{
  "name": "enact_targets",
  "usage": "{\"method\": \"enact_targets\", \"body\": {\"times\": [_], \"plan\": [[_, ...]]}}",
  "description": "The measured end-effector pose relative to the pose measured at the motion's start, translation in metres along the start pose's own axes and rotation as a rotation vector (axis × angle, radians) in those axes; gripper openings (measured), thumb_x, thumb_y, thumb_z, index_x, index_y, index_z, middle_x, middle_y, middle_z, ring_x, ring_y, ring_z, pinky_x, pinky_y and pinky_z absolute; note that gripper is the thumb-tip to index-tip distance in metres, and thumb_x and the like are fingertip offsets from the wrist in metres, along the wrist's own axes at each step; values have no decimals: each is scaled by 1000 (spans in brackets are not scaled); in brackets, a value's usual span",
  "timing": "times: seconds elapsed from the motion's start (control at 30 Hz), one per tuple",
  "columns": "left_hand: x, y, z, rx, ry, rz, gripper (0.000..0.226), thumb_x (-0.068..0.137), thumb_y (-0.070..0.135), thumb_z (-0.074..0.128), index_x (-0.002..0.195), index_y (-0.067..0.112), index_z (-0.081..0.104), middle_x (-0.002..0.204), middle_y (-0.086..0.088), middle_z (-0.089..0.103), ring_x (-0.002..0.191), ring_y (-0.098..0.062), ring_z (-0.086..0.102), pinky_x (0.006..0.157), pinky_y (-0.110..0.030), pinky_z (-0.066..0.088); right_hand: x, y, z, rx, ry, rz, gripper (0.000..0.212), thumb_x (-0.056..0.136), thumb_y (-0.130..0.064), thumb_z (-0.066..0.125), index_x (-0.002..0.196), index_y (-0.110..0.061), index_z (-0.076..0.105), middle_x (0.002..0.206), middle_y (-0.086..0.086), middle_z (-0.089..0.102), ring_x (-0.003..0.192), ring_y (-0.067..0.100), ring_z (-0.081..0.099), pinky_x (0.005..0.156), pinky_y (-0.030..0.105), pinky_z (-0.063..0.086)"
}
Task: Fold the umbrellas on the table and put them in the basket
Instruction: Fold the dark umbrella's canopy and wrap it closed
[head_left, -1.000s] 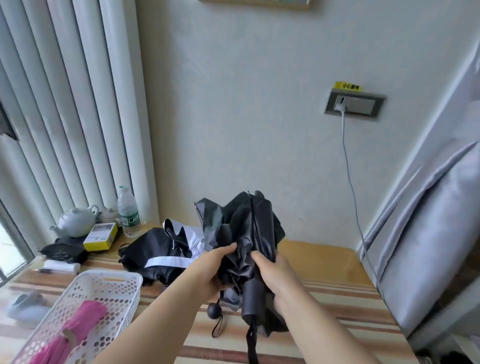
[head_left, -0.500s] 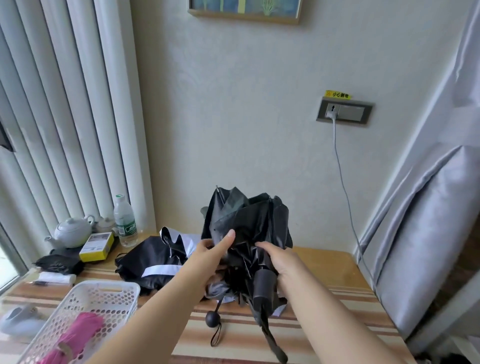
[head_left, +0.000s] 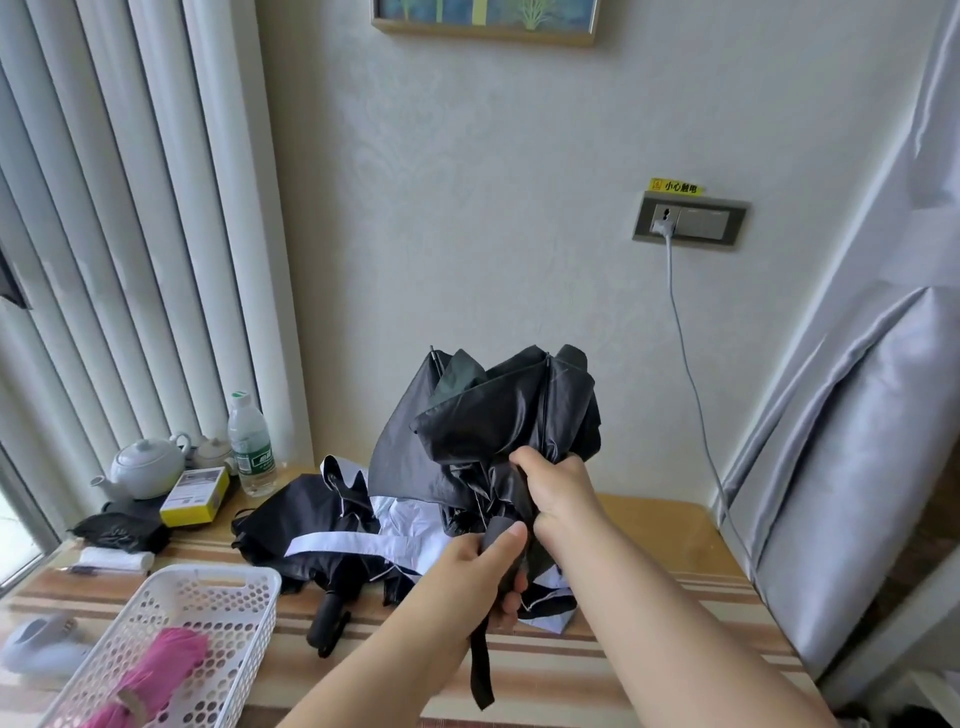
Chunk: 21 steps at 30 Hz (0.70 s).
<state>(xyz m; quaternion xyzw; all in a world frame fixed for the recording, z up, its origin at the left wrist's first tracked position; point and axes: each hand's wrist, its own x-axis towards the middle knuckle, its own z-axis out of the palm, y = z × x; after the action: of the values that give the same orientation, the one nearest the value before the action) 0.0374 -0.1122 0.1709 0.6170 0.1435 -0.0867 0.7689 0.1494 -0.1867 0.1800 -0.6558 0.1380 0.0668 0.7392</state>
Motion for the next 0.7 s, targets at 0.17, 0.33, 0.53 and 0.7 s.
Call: {"method": "enact_targets", "body": {"times": [0.17, 0.33, 0.53, 0.7], "plan": [[-7, 7, -1, -195, -67, -56, 25, 95, 29, 55, 84, 6, 57, 65, -8, 51, 50, -14, 40, 49, -22, 37, 1, -3, 5, 38, -69, 3, 38, 80, -6, 64, 115, -2, 52, 105, 20, 64, 89, 34, 65, 64, 33, 53], [-8, 6, -2, -133, 9, 3, 25, 95, 30, 55, 89, 6, 55, 63, -5, 51, 49, -13, 40, 47, -22, 35, 0, -7, 13, 72, -81, -20, 39, 79, -1, 61, 117, 0, 52, 102, 20, 64, 88, 34, 65, 64, 34, 53], [-17, 2, -5, 20, -5, 64, 25, 95, 31, 53, 92, 7, 53, 67, -5, 53, 50, -14, 43, 49, -23, 39, 5, -24, 9, 123, -56, -59, 44, 79, -3, 62, 122, -2, 52, 109, 22, 64, 94, 36, 65, 66, 36, 54], [-19, 9, -10, 4, -136, -26, 39, 93, 42, 55, 113, 8, 54, 83, -8, 69, 74, -25, 67, 71, -31, 55, -1, -33, 7, 76, -74, -101, 46, 79, -5, 64, 122, -5, 49, 110, 18, 63, 99, 36, 64, 77, 42, 56]]}}
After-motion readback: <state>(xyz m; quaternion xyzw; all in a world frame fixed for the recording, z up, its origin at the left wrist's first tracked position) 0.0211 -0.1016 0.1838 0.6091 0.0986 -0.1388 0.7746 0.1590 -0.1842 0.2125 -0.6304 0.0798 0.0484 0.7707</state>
